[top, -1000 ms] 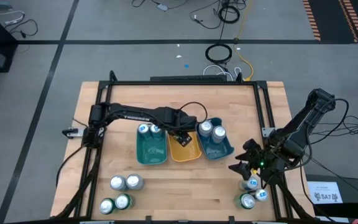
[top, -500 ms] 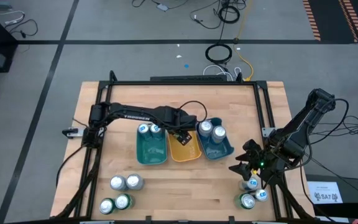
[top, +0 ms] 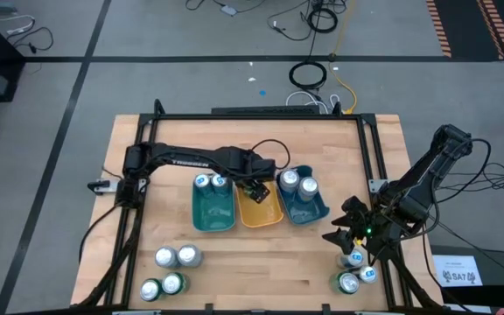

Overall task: Sort soda cans
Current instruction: Put the green soda can into the yellow bin, then move the white and blue soda can to the center

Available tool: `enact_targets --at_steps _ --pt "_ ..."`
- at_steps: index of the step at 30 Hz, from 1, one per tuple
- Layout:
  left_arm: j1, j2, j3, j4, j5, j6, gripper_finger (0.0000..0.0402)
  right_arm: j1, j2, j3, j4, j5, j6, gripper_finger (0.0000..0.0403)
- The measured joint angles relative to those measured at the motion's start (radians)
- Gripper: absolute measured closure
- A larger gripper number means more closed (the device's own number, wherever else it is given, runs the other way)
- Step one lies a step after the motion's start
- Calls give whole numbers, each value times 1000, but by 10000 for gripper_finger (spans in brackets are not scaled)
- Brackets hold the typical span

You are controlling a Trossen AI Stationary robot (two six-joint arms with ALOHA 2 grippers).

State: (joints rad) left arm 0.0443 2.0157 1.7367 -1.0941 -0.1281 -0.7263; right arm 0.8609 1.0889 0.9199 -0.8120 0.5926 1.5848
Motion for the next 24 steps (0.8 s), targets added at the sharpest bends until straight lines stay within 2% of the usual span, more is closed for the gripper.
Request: enact_targets --at_steps 7,18,20,24 --pt "16 -84 1 -28 4 -42 20 0 0 0 -1 -16 -5 57" --pt "19 -312 1 -16 -21 -69 20 -4 0 0 -1 -19 -3 57" --pt "18 -358 1 -18 -12 -6 20 -4 0 0 -1 -18 -7 57" --pt "12 -430 1 -28 81 216 20 -4 0 0 -3 -18 -11 57"
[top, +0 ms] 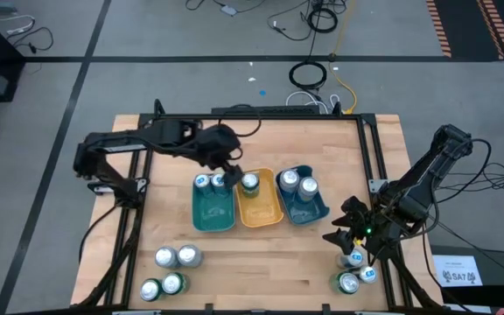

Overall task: Sort soda cans
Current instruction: Move the white and blue soda can to the center

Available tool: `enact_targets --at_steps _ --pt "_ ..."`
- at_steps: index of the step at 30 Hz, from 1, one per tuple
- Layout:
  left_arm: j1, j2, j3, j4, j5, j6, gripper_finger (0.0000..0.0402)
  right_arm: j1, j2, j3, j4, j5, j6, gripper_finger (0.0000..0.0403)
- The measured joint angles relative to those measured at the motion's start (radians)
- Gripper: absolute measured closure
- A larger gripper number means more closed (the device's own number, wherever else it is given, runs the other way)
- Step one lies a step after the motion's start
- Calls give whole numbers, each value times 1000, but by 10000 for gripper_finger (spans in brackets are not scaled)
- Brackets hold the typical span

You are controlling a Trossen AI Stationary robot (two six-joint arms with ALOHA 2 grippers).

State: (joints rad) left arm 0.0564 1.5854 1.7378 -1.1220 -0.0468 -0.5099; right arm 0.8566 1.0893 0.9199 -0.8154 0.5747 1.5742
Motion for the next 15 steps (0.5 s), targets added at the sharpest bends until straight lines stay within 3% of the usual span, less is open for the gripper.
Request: enact_targets --at_steps 10,15 --pt "-81 -48 -7 -49 23 169 20 -12 3 0 3 22 2 57" --pt "-179 -52 -117 -19 -17 177 20 -37 6 0 8 49 11 57"
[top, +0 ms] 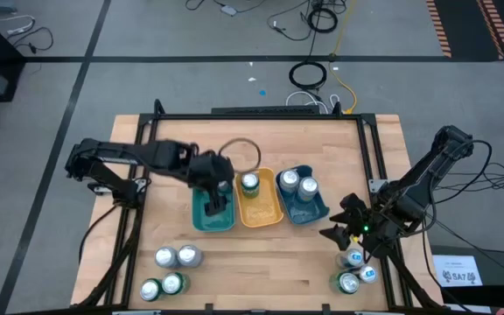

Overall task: Sort soda cans
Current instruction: Move the white and blue soda can to the center

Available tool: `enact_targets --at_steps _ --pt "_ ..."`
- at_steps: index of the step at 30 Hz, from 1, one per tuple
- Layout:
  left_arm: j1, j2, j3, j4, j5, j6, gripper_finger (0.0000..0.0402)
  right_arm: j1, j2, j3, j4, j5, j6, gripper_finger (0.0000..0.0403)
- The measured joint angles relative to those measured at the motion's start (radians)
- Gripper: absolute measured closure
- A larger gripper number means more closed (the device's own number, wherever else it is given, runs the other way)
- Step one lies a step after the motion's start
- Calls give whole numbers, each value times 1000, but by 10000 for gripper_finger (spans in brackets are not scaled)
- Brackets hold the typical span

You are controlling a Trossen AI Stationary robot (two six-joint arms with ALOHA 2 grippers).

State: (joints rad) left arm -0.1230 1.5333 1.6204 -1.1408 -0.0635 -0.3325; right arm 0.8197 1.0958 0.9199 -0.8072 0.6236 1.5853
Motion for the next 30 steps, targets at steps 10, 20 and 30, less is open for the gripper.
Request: enact_targets --at_steps 10,20,30 --pt "-137 -293 -438 292 -154 -83 20 -95 71 0 349 161 -224 57" --pt "-259 -655 -715 293 -174 -225 20 -241 318 139 523 97 -578 58" --pt "-323 -741 -778 292 -174 -238 20 -356 670 808 -443 -273 -206 64"
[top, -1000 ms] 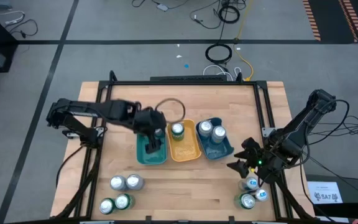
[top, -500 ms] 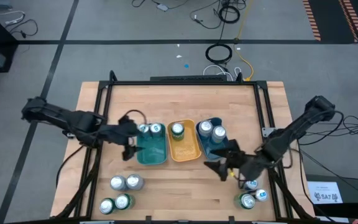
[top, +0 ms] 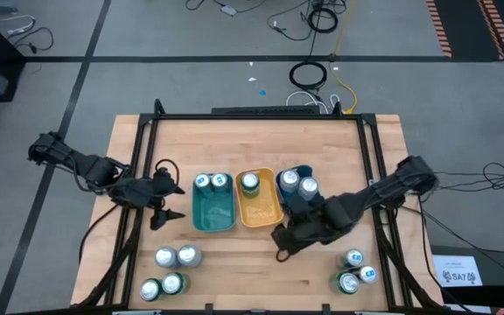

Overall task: Sort soda cans
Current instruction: Move the white and blue soda can to the center

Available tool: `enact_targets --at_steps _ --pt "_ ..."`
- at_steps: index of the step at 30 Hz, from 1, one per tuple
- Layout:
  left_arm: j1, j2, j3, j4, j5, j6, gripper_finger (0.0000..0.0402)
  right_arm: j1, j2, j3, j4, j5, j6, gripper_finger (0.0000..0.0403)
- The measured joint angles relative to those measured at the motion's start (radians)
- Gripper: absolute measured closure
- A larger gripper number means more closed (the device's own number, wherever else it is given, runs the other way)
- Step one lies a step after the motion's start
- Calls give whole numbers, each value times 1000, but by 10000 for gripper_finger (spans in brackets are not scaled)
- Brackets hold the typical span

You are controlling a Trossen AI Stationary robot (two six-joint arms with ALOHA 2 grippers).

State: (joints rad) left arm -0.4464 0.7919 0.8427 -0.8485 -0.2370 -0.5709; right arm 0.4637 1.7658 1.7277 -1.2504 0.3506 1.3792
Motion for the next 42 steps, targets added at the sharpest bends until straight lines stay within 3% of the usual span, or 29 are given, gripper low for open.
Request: enact_targets --at_steps 5,11,19,24,31,42 --pt "-2 2 -1 -9 0 8 20 25 124 227 -318 -107 223 65" --pt "-2 3 -1 -38 0 8 20 117 124 243 -324 -200 414 65" --pt "-2 4 -1 -55 -1 8 20 274 73 160 -320 -200 681 65" --pt "-2 4 -1 -50 -2 7 20 326 -26 2 -320 -206 808 65" --pt "-2 4 -1 -50 -3 -24 20 331 -144 -176 -293 -302 804 65" --pt "-2 4 -1 -50 1 -79 20 357 -153 -279 -242 -353 782 65"
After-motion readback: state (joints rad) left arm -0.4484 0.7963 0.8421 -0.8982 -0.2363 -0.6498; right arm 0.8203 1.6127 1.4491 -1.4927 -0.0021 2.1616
